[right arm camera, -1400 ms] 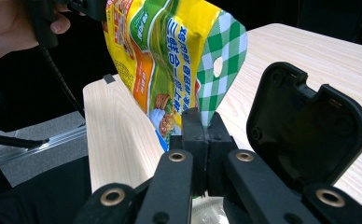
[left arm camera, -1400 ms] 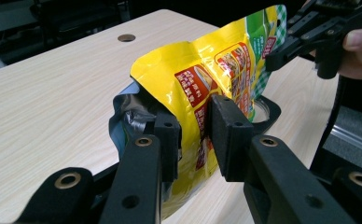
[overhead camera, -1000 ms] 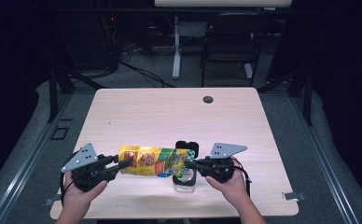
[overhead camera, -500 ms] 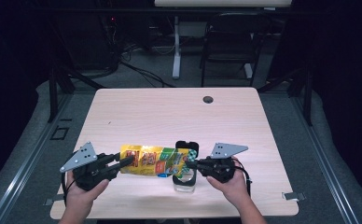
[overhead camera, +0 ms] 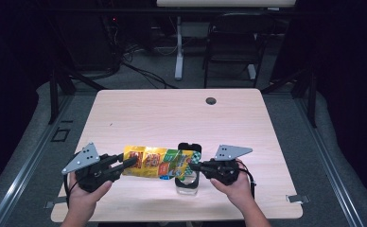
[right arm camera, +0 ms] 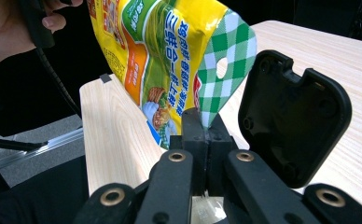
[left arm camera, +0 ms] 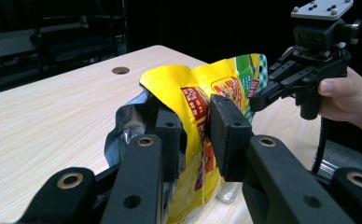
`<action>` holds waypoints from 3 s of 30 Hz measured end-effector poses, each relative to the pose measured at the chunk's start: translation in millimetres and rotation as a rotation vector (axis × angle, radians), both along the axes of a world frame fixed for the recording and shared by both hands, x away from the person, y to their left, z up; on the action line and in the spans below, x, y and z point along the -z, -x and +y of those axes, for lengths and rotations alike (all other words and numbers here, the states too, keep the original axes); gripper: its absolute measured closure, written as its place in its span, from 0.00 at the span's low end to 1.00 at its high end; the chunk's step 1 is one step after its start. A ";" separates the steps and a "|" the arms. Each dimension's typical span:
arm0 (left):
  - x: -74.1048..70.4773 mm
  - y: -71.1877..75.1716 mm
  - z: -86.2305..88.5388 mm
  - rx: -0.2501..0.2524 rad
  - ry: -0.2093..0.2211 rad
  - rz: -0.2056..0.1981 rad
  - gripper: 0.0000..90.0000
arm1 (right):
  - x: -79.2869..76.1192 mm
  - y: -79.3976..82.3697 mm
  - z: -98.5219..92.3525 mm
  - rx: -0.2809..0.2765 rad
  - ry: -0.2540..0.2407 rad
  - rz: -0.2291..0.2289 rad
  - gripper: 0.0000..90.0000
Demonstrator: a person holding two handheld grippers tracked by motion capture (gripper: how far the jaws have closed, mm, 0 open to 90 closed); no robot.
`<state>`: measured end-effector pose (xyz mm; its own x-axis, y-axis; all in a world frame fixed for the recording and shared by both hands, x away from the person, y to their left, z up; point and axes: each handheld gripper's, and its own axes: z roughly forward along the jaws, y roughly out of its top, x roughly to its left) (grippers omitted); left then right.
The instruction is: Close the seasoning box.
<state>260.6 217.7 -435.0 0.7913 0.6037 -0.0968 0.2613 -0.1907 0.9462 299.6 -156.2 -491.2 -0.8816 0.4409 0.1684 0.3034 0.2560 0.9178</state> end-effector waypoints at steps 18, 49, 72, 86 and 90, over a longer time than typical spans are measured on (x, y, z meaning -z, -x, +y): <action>-6.4 -1.3 -6.4 0.025 -0.006 -0.008 0.84 | 1.4 -1.2 -3.1 0.015 0.002 0.009 1.00; -15.3 -2.9 -26.5 0.069 -0.025 -0.036 0.86 | 5.5 -4.3 -15.9 0.031 0.014 0.012 0.99; -15.4 -1.8 -26.6 0.075 -0.025 -0.034 0.86 | 8.7 -4.2 -19.2 0.006 -0.002 0.034 1.00; -16.4 -1.8 -28.1 0.074 -0.027 -0.033 0.86 | 9.3 -4.1 -19.5 0.007 -0.002 0.034 1.00; -16.6 -1.7 -28.4 0.075 -0.027 -0.033 0.86 | 9.4 -4.2 -19.8 0.005 -0.001 0.035 1.00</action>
<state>262.3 189.2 -418.4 0.8371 0.5444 -0.0541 0.2137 -0.2344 0.9484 303.8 -176.0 -500.6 -0.8732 0.4448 0.1991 0.3361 0.2539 0.9070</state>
